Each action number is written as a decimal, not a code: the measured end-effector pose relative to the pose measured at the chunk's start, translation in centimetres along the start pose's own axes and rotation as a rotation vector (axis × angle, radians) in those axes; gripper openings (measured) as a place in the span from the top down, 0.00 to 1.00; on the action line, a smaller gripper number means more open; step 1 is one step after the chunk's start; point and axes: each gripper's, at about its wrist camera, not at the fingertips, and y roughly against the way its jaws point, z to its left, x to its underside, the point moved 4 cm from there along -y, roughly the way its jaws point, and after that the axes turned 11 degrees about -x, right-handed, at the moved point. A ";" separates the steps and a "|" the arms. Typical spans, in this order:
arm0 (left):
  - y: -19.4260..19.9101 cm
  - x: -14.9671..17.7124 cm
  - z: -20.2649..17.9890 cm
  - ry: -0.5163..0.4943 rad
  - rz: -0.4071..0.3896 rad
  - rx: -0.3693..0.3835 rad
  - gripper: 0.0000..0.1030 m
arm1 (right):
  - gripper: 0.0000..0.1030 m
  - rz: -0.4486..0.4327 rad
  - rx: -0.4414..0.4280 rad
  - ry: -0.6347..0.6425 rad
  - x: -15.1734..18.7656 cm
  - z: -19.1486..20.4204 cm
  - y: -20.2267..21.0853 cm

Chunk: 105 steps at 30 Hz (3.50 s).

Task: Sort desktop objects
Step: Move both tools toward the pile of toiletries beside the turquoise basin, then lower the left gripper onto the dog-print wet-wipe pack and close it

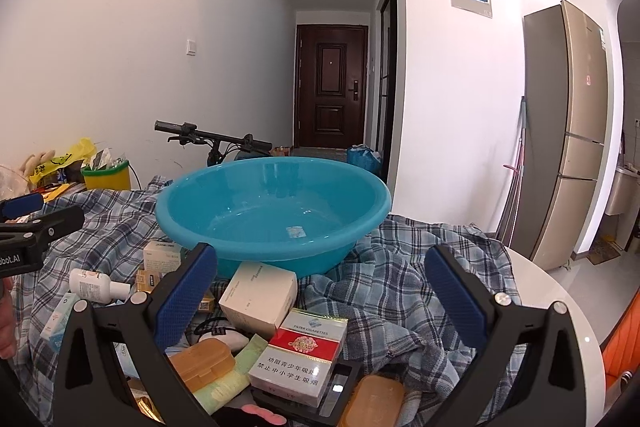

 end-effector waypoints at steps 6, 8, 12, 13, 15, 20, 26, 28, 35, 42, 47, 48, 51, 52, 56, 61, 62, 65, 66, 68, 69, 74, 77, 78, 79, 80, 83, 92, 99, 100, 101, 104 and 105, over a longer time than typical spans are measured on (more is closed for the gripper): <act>0.7 -2.1 -0.5 -0.025 0.014 -0.025 0.00 | 0.00 0.065 -0.093 -0.040 -1.5 -0.5 -0.1; 0.7 -2.7 -0.6 -0.040 0.029 -0.027 0.00 | 0.00 0.087 -0.092 -0.037 -2.1 -0.6 -0.2; -0.1 -3.6 -0.3 -0.029 0.088 -0.039 0.00 | 0.00 0.143 -0.100 -0.044 -3.6 -0.9 -0.2; -0.5 -3.8 -0.2 -0.024 0.107 -0.043 0.00 | 0.00 0.163 -0.112 -0.054 -3.9 -1.0 -0.3; -1.1 -3.9 -0.4 -0.045 0.149 -0.043 0.00 | 0.00 0.199 -0.142 -0.072 -4.5 -1.0 -0.5; -1.2 -4.7 -0.7 -0.099 0.169 -0.071 0.00 | 0.00 0.268 -0.162 -0.073 -5.7 -0.8 -1.1; -0.9 -6.0 -1.2 -0.161 0.186 -0.073 0.00 | 0.00 0.357 -0.189 -0.083 -6.9 -1.0 -1.6; -1.0 -6.2 -1.5 -0.195 0.198 -0.080 0.00 | 0.00 0.372 -0.188 -0.076 -7.4 -1.1 -1.5; 0.5 -7.5 -1.2 -0.164 0.170 -0.059 0.00 | 0.00 0.357 -0.136 0.006 -8.9 -0.9 -0.6; 1.2 -7.5 -1.8 -0.184 0.153 -0.067 0.00 | 0.00 0.364 -0.130 0.022 -9.2 -0.6 -0.3; 1.6 -7.8 -1.5 -0.171 0.144 -0.058 0.00 | 0.00 0.361 -0.129 0.016 -9.4 -0.7 -0.3; 1.6 -7.9 -1.5 -0.171 0.145 -0.059 0.00 | 0.00 0.363 -0.128 0.014 -9.4 -0.7 -0.3; 1.4 -7.9 -1.6 -0.180 0.165 -0.062 0.00 | 0.00 0.372 -0.130 0.006 -9.4 -0.8 -0.4; 1.3 -7.8 -1.6 -0.187 0.180 -0.062 0.00 | 0.00 0.378 -0.133 0.002 -9.3 -0.8 -0.4; 0.7 -6.7 -1.9 -0.223 0.226 -0.066 0.00 | 0.00 0.417 -0.137 -0.003 -8.8 -0.8 -0.7; -1.0 -4.4 -1.8 -0.220 0.394 -0.019 0.00 | 0.00 0.496 -0.159 -0.014 -7.4 -0.7 -1.2; -1.4 -3.9 -1.7 -0.224 0.425 -0.022 0.00 | 0.00 0.520 -0.166 -0.022 -7.0 -0.7 -1.3; -1.9 -2.7 -1.6 -0.247 0.471 -0.043 0.00 | 0.00 0.586 -0.187 -0.049 -5.8 -0.7 -1.9; -2.1 -2.4 -1.6 -0.252 0.482 -0.044 0.00 | 0.00 0.599 -0.194 -0.059 -5.4 -0.7 -2.0; -2.3 -1.9 -1.4 -0.250 0.504 -0.037 0.00 | 0.00 0.618 -0.190 -0.071 -4.8 -0.9 -2.4; -2.5 -1.7 -1.3 -0.247 0.512 -0.034 0.00 | 0.00 0.627 -0.187 -0.072 -4.5 -0.9 -2.5; -2.9 -1.1 -1.3 -0.248 0.509 -0.019 0.00 | 0.00 0.646 -0.205 -0.096 -3.4 -0.8 -3.0; -3.5 -0.6 -1.5 -0.249 0.515 0.003 0.00 | 0.00 0.643 -0.198 -0.085 -3.1 -0.7 -3.2; -3.7 -0.3 -1.6 -0.254 0.516 0.001 0.00 | 0.01 0.641 -0.197 -0.080 -2.9 -0.7 -3.2; -3.9 -0.1 -1.7 -0.261 0.518 -0.004 0.00 | 0.04 0.643 -0.200 -0.074 -2.8 -0.7 -3.3; -4.1 0.3 -1.7 -0.268 0.521 -0.007 0.00 | 0.08 0.650 -0.206 -0.069 -2.6 -0.6 -3.3; -4.7 1.3 -1.8 -0.275 0.550 0.007 0.07 | 0.11 0.667 -0.235 -0.077 -2.1 -0.4 -3.5; -4.8 3.4 -3.9 -0.309 0.617 0.180 0.33 | 0.14 0.693 -0.252 -0.075 -0.7 -0.3 -3.8; -5.2 5.0 -5.5 -0.321 0.682 0.243 0.47 | 0.14 0.685 -0.250 -0.053 -0.6 -0.2 -3.7; -5.4 5.1 -5.7 -0.321 0.691 0.249 0.48 | 0.14 0.684 -0.248 -0.048 -0.6 -0.2 -3.7; -5.6 5.2 -5.8 -0.315 0.694 0.254 0.48 | 0.14 0.684 -0.245 -0.043 -0.5 -0.3 -3.7; -6.2 5.2 -6.2 -0.300 0.708 0.268 0.48 | 0.14 0.692 -0.246 -0.046 -0.3 -0.4 -3.8; -6.4 5.3 -6.3 -0.295 0.720 0.264 0.48 | 0.14 0.693 -0.246 -0.049 -0.3 -0.4 -3.8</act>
